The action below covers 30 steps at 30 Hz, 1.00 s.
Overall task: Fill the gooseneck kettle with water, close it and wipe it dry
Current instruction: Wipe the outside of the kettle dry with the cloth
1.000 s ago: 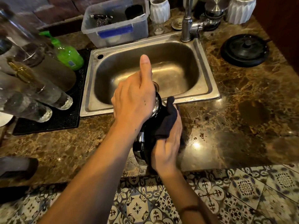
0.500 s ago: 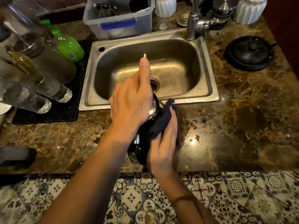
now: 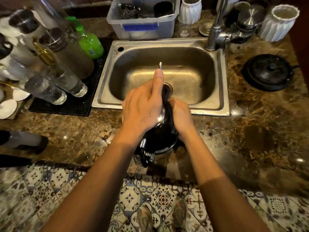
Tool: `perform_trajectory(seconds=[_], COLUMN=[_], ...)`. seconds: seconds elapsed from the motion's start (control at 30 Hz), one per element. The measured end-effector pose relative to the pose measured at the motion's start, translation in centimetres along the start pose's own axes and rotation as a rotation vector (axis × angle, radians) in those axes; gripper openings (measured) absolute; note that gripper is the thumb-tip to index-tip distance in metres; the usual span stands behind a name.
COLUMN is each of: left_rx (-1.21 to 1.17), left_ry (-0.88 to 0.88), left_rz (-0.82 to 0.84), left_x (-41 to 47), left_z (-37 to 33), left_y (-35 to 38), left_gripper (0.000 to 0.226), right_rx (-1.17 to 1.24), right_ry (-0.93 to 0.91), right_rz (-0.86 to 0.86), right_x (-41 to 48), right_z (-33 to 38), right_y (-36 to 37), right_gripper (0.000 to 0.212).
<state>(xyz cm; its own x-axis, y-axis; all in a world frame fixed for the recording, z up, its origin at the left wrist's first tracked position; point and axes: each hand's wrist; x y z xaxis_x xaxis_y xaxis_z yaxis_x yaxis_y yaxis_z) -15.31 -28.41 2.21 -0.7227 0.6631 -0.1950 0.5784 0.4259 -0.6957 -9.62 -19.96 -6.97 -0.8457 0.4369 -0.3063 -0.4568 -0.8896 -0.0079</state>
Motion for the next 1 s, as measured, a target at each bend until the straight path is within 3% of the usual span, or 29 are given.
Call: perform_trajectory(seconds=[0.2, 0.37, 0.47, 0.57, 0.73, 0.83, 0.9, 1.0], left_rx=[-0.079, -0.329, -0.284, -0.153, -0.251, -0.449, -0.526, -0.473], left_ry=[0.028, 0.109, 0.141, 0.231, 0.218, 0.200, 0.237, 0.294], left_rz=[0.059, 0.052, 0.129, 0.244, 0.441, 0.575, 0.598, 0.519], left_x=[-0.1, 0.0, 0.2, 0.5, 1.7, 2.2, 2.3, 2.6], left_z=[0.2, 1.0, 1.1, 0.5, -2.1, -3.9, -4.5, -4.7], left_y=[-0.6, -1.8, -2.7, -3.5, -6.2, -8.2, -9.6, -11.7], left_gripper=[0.060, 0.032, 0.027, 0.030, 0.046, 0.020, 0.012, 0.032], right_rx=[0.534, 0.935, 1.085, 1.136, 1.185, 1.185, 1.132, 1.072], right_ry=[0.204, 0.115, 0.109, 0.086, -0.063, -0.131, -0.152, -0.175], right_rz=[0.115, 0.022, 0.030, 0.024, 0.064, 0.090, 0.086, 0.110], right_x=[-0.5, -2.7, -3.6, -4.6, -7.0, -8.0, -8.4, -9.0], right_z=[2.2, 3.0, 2.9, 4.3, 9.2, 12.0, 13.7, 15.7], right_y=[-1.5, -2.9, -3.2, -3.0, -2.5, -1.6, -0.9, 0.2], right_gripper=[0.042, 0.075, 0.084, 0.087, 0.076, 0.086, 0.097, 0.103])
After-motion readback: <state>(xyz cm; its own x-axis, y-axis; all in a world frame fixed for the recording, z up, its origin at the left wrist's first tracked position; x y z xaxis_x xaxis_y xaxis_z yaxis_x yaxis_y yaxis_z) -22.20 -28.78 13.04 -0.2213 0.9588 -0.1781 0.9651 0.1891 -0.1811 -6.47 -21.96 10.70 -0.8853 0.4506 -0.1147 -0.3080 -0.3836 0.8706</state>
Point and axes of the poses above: each hand's wrist, its own x-axis towards the middle knuckle, its own y-axis out of the palm, z = x × y, and after that the axes turned 15 degrees about z, right-handed
